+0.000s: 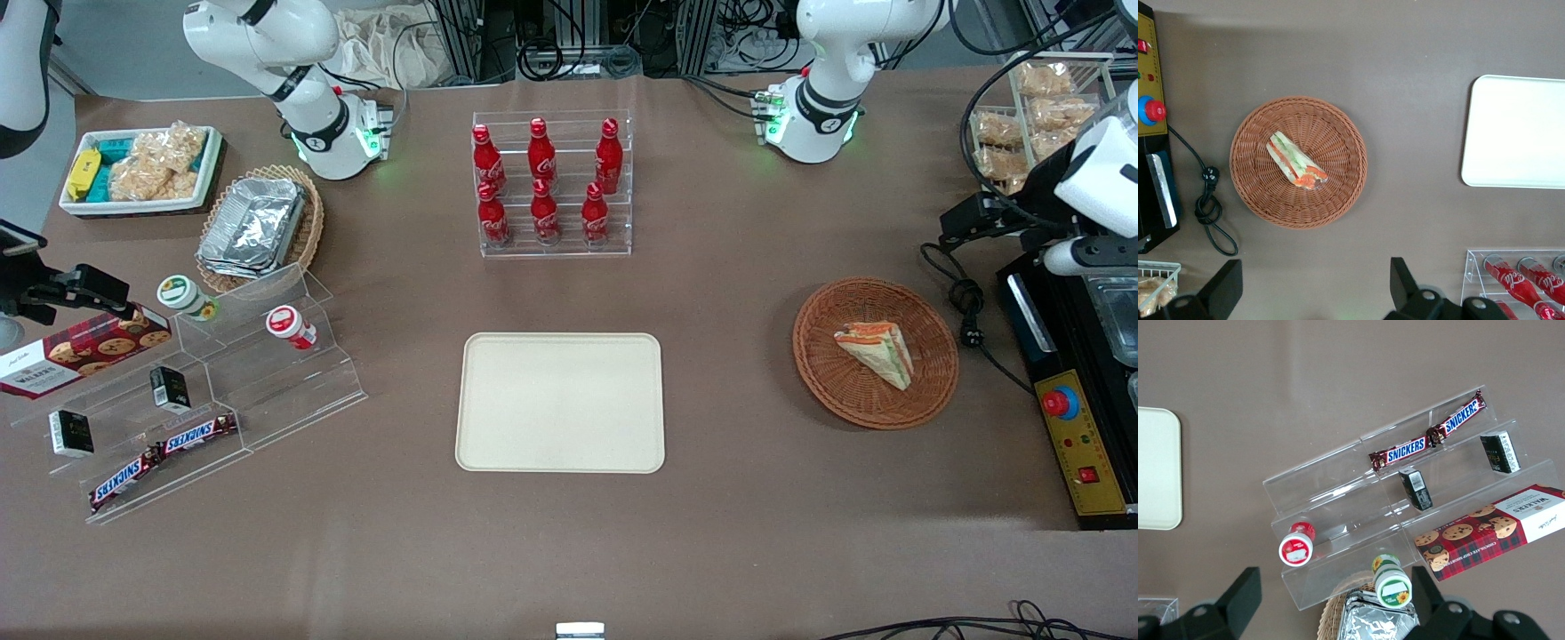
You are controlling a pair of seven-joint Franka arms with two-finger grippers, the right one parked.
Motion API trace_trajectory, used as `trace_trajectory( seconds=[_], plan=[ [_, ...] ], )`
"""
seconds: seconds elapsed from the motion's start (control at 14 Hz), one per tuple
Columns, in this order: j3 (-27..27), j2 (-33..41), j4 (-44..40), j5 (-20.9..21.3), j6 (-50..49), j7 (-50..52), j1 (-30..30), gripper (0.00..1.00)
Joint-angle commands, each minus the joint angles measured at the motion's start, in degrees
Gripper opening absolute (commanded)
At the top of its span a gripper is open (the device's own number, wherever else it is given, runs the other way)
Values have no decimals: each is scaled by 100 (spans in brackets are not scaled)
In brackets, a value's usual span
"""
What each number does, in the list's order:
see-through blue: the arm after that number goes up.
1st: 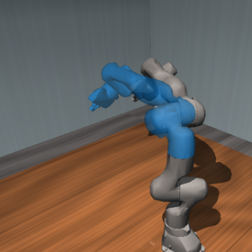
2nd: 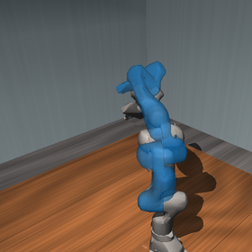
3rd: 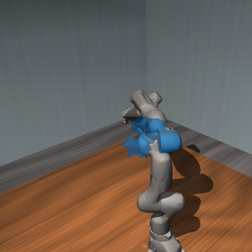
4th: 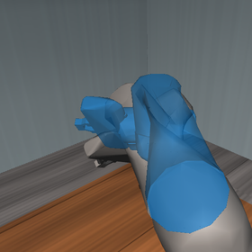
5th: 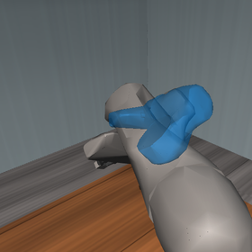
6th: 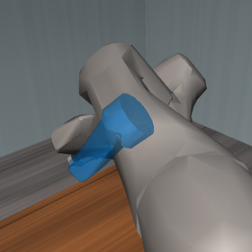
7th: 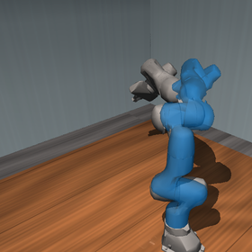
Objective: Place sandwich from basket to tray
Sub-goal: 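Move the left gripper down over the sandwich in the wicker basket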
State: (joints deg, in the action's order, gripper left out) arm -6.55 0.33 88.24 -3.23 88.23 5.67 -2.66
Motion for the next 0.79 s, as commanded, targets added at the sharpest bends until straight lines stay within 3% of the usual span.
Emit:
trace_trajectory(
  seconds=[0.0, 0.14, 0.36, 0.71],
  plan=[
    [66, -51, -220, 68, -296, -5, 46, 99],
    [66, -68, -184, 85, -297, 91, 46, 99],
    [66, -59, 140, 94, -254, 1231, 46, 99],
    [110, -24, 1290, 190, 605, 2051, -15, 99]
  ],
)
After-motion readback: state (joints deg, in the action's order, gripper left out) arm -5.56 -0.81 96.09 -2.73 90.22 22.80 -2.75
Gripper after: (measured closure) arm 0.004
